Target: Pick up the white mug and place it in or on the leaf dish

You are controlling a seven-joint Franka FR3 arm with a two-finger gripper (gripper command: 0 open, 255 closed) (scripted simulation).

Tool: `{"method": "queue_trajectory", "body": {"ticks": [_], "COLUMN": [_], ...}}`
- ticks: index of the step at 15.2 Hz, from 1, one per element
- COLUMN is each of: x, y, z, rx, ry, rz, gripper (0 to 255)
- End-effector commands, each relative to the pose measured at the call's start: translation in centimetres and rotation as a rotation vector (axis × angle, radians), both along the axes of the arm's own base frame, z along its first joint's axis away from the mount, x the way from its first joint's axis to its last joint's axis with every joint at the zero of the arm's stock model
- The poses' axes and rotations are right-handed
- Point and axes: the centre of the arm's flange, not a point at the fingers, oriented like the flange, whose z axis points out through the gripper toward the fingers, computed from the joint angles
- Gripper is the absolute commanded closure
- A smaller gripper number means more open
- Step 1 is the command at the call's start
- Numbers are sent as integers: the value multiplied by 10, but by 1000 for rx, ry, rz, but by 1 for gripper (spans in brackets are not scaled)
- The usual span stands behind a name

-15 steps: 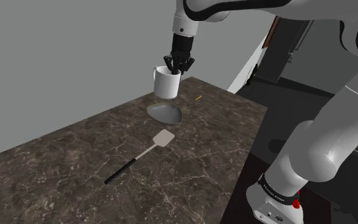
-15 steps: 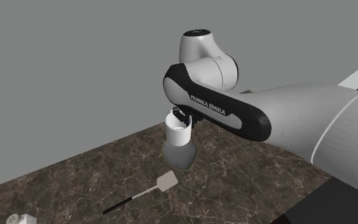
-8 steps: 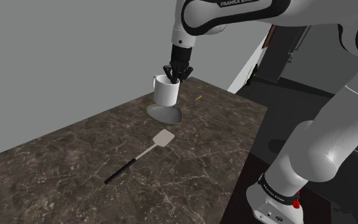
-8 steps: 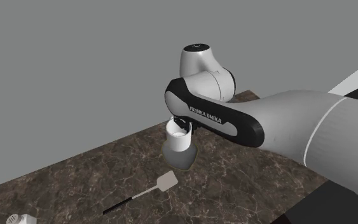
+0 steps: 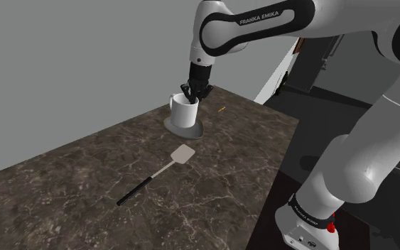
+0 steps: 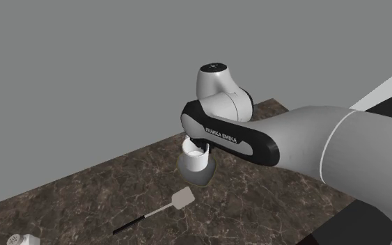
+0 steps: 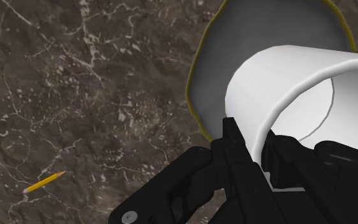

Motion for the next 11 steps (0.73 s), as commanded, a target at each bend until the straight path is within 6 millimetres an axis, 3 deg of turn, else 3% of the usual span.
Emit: {"method": "queue_trajectory", "body": {"ticks": [1, 7, 8, 11], "x": [0, 0, 0, 0], "y": [0, 0, 0, 0], "z": [-3, -3, -3, -3], "rx": [0, 0, 0, 0], "ry": [-1, -1, -1, -1], "rz": [0, 0, 0, 0], "gripper": [255, 255, 0, 0]}}
